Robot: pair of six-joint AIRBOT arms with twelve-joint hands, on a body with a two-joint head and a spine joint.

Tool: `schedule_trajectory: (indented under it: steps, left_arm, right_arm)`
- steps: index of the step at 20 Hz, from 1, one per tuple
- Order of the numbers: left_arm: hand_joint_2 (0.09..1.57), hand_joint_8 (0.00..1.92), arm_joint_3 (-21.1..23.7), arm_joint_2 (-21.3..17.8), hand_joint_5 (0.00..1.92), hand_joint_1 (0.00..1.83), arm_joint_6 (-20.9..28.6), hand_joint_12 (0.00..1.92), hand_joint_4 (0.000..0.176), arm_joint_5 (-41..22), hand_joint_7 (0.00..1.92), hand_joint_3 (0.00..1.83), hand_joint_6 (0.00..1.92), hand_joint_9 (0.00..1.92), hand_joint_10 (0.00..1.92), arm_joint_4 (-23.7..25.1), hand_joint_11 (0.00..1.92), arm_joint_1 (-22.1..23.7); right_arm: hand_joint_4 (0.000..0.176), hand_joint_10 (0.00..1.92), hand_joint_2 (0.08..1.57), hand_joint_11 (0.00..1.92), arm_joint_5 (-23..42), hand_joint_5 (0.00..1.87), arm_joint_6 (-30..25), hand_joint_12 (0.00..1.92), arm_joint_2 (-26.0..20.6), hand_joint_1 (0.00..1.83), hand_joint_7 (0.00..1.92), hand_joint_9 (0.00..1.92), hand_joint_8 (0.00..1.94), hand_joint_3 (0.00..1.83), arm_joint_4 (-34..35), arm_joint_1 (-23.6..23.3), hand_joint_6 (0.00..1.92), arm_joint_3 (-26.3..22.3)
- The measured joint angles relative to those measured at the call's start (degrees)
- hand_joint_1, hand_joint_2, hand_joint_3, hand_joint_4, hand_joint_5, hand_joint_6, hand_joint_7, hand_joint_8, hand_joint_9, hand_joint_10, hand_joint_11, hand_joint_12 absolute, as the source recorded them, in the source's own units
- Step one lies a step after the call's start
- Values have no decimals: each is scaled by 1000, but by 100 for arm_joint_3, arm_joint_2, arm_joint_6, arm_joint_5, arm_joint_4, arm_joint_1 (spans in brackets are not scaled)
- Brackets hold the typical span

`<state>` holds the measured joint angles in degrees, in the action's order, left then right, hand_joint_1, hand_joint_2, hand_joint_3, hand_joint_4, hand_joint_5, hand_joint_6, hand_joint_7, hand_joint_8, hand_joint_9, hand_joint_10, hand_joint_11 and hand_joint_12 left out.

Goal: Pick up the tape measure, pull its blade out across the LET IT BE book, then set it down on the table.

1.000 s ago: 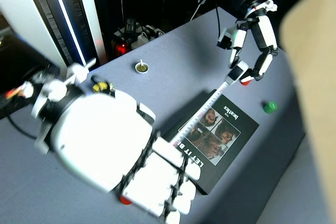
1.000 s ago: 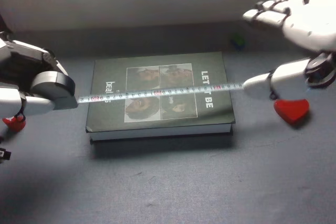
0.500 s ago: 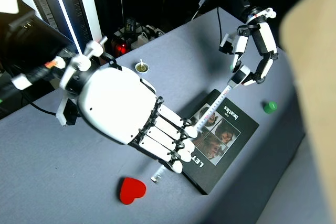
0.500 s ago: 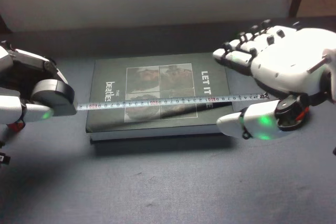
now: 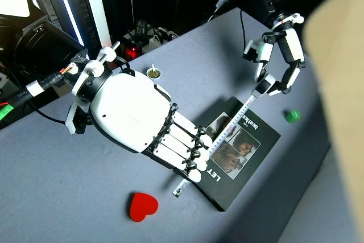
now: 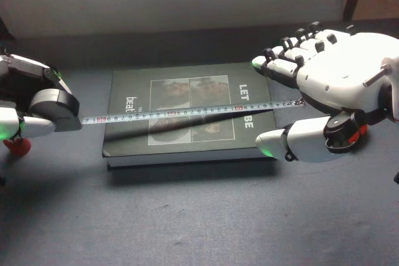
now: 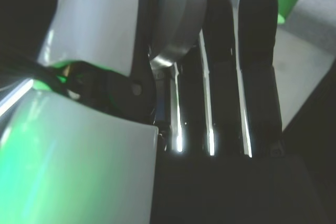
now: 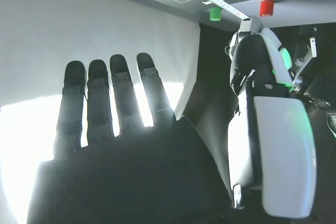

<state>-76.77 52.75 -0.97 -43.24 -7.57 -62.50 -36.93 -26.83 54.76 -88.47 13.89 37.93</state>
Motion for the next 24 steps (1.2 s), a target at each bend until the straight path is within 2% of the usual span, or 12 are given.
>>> schedule_trajectory:
  steps: [2, 6, 9, 11, 12, 14, 17, 19, 22, 23, 24]
  left_arm:
    - [1134, 1101, -13, 2, 882, 1374, 105, 1257, 0, 20, 954, 1, 865, 878, 1327, 11, 840, -101]
    - [1153, 1174, -105, 61, 831, 1369, 186, 1243, 0, 28, 899, 0, 924, 869, 1349, 9, 813, -203]
    - [1168, 1194, -201, 68, 792, 1365, 249, 1269, 0, 4, 886, 0, 966, 835, 1402, 44, 801, -260]
    - [1168, 1204, -249, 68, 796, 1365, 258, 1274, 0, 0, 879, 0, 968, 834, 1404, 17, 801, -299]
    - [1141, 1122, -251, 68, 856, 1376, 262, 1275, 0, -7, 945, 0, 864, 904, 1350, 0, 815, -304]
    - [1151, 1110, -264, 68, 813, 1371, 306, 1271, 0, -48, 947, 0, 930, 860, 1370, 24, 835, -400]
    - [1117, 1021, -321, 72, 872, 1383, 402, 1256, 0, -168, 991, 0, 849, 974, 1275, 48, 858, -535]
    - [1141, 1129, -431, 74, 866, 1372, 575, 1238, 0, -260, 899, 2, 921, 900, 1324, 258, 843, -632]
    - [1141, 1143, -621, 96, 878, 1372, 855, 1232, 0, -339, 895, 0, 906, 893, 1328, 898, 835, -636]
    - [1138, 1134, -658, 131, 889, 1373, 883, 1227, 0, -387, 902, 0, 891, 894, 1322, 979, 836, -636]
    - [1151, 1149, -673, 155, 822, 1369, 892, 1224, 0, -400, 902, 2, 951, 875, 1346, 994, 834, -636]
  right_arm:
    - [28, 0, 1082, 0, -2, 0, 0, 160, 0, 145, 0, 0, 0, 0, -9, 11, 0, 0]
    - [27, 0, 1101, 0, 4, 0, 0, 289, 0, 97, 0, 0, 0, 2, -13, 11, 0, 0]
    - [23, 0, 1100, 0, -4, 0, 0, 261, 0, 101, 0, 0, 0, 0, -13, 11, 0, 0]
    - [21, 4, 1089, 0, -2, 20, 0, 344, 0, 126, 26, 26, 3, 0, -11, 13, 2, -2]
    - [21, 4, 1092, 0, 0, 6, -2, 353, 0, 125, 30, 30, 3, 0, -20, 24, 0, 0]
    - [21, 3, 1100, 0, 0, 1, 0, 361, 0, 120, 32, 30, 3, 3, -28, 28, 0, -13]
    - [21, 3, 1117, 0, 2, 19, -2, 382, 0, 116, 36, 35, 2, 6, -31, 28, 5, -13]
    - [18, 1, 1114, 0, -2, 20, -2, 370, 0, 117, 37, 33, 1, 2, -28, 28, 3, -13]
    - [12, 1, 1112, 0, 2, 20, -2, 347, 0, 124, 41, 31, 3, 1, -31, 28, 3, -13]
    - [12, 1, 1112, 0, 0, 16, -2, 345, 0, 124, 44, 31, 4, 1, -31, 28, 1, -13]
    - [12, 2, 1112, 0, 0, 10, -2, 346, 0, 125, 43, 33, 3, 1, -33, 28, 0, -13]
